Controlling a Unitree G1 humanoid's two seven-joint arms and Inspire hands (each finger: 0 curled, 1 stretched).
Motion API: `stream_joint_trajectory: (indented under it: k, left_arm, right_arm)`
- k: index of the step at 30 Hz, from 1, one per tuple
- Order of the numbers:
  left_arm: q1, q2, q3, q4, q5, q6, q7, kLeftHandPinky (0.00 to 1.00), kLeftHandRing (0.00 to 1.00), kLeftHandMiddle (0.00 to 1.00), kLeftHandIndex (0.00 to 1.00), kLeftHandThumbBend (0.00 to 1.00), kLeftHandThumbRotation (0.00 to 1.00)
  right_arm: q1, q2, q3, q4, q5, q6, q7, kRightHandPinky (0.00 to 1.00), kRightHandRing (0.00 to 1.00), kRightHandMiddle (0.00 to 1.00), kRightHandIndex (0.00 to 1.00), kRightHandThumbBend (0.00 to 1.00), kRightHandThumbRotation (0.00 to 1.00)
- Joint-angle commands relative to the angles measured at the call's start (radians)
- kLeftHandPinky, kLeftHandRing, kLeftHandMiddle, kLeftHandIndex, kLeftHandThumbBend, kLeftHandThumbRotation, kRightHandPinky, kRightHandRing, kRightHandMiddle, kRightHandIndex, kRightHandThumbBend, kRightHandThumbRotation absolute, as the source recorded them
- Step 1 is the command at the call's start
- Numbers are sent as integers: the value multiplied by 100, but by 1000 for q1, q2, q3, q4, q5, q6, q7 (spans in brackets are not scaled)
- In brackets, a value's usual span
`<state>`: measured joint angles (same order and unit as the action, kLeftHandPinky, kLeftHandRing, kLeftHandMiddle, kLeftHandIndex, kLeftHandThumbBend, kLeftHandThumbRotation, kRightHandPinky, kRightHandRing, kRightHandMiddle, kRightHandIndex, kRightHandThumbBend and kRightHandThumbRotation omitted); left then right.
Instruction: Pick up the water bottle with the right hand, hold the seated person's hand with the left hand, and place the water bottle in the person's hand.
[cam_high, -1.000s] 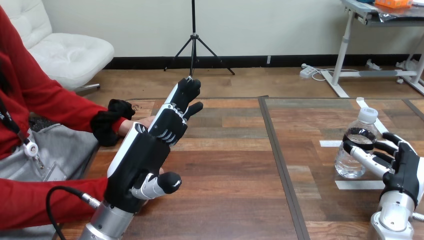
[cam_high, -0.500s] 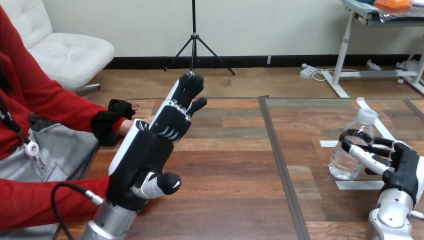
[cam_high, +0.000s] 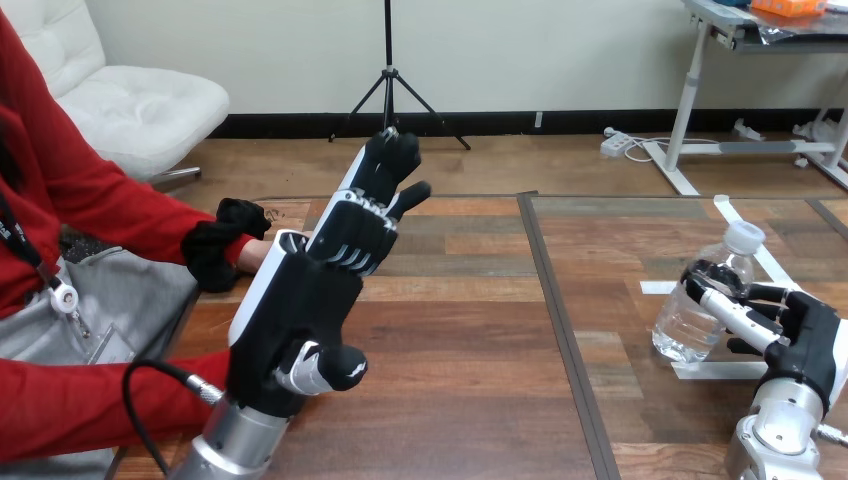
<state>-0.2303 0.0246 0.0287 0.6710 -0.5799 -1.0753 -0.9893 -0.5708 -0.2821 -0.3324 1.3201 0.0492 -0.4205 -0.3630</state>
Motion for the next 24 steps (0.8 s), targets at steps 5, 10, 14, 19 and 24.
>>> stream_joint_trajectory:
  k: [5,10,14,19,24]
  left_arm:
    - [-39,-29,16,-36,-20,2,-14,92,99,100,100,98,76]
    - [-48,-34,20,-25,-33,7,-41,92,100,100,100,98,76]
    - [-52,-39,24,-21,-42,17,-58,92,100,100,100,98,75]
    - [-64,-45,33,-6,-54,12,-86,93,100,100,100,97,76]
    - [-66,-52,40,-1,-39,8,-78,93,100,100,100,97,76]
  right_arm:
    - [-64,-12,-29,-8,33,-1,16,29,34,35,30,83,0]
    - [-58,-10,-37,-12,42,-12,15,29,34,35,29,83,0]
    - [-56,-11,-42,-13,44,-17,20,30,34,34,29,82,0]
    - [-52,-14,-43,-16,41,-19,24,32,36,36,30,83,0]
    - [-49,-15,-39,-20,36,-29,28,31,35,36,30,84,0]
